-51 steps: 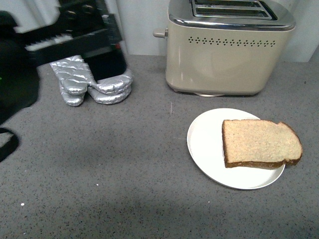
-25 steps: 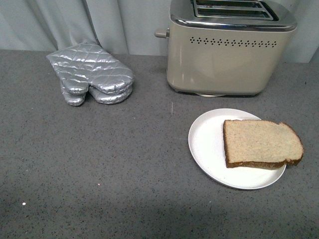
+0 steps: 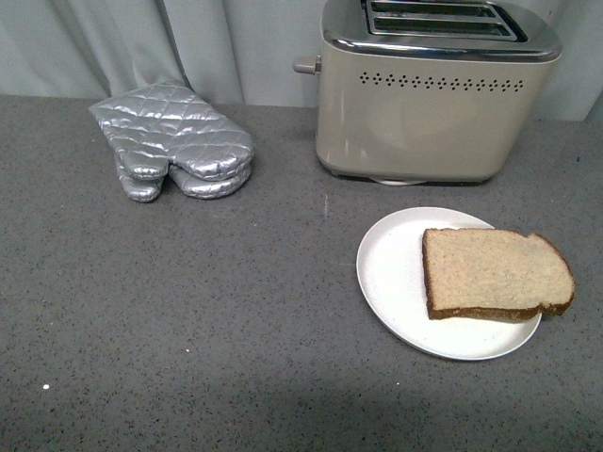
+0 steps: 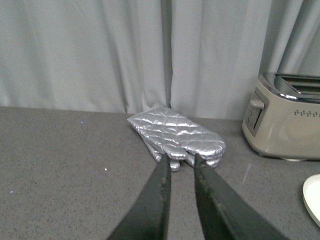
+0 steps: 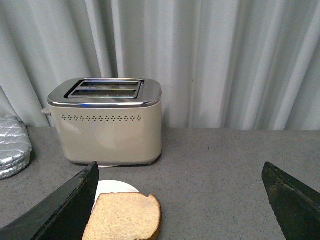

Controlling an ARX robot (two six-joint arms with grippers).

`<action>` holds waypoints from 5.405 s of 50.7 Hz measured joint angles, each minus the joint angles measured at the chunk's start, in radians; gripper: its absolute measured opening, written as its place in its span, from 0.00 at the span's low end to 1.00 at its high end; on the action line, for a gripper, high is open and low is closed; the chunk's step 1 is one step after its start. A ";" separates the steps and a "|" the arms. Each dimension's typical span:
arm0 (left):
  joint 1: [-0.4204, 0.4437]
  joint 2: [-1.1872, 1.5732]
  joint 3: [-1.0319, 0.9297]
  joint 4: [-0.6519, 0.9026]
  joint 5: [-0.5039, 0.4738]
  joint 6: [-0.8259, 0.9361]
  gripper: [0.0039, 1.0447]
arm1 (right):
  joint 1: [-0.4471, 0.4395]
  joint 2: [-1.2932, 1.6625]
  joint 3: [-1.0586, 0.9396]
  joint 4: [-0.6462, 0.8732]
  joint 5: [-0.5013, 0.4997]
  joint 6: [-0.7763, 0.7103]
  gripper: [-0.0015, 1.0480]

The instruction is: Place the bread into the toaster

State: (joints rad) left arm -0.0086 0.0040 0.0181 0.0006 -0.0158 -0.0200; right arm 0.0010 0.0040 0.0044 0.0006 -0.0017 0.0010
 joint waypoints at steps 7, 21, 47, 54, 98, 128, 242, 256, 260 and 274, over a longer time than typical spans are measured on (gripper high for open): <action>0.003 0.000 0.000 0.000 0.015 0.006 0.03 | 0.000 0.000 0.000 0.000 0.001 0.000 0.91; 0.004 0.000 0.000 0.000 0.014 0.011 0.09 | 0.000 0.000 0.000 0.000 0.000 0.000 0.91; 0.005 0.000 0.000 0.000 0.014 0.012 0.95 | -0.164 0.896 0.266 0.027 -0.117 -0.047 0.91; 0.005 0.000 0.000 0.000 0.014 0.013 0.94 | -0.212 1.315 0.426 0.046 -0.221 -0.041 0.91; 0.005 0.000 0.000 0.000 0.014 0.013 0.94 | -0.090 2.039 0.814 0.124 -0.352 0.175 0.66; 0.005 0.000 0.000 0.000 0.014 0.013 0.94 | -0.096 1.825 0.821 0.038 -0.464 0.516 0.01; 0.005 -0.001 0.000 0.000 0.014 0.013 0.94 | 0.357 2.015 1.657 -0.414 0.436 1.606 0.09; 0.005 -0.001 0.000 0.000 0.014 0.013 0.94 | 0.358 1.971 1.596 -0.209 0.547 1.160 0.55; 0.005 -0.001 0.000 0.000 0.014 0.013 0.94 | 0.368 1.851 1.431 0.031 0.658 0.880 0.72; 0.005 -0.001 0.000 0.000 0.014 0.013 0.94 | 0.392 1.584 0.805 1.028 0.637 -0.189 0.91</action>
State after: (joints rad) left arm -0.0036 0.0032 0.0181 0.0006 -0.0017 -0.0071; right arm 0.3931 1.5883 0.8093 1.0290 0.6353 -0.1879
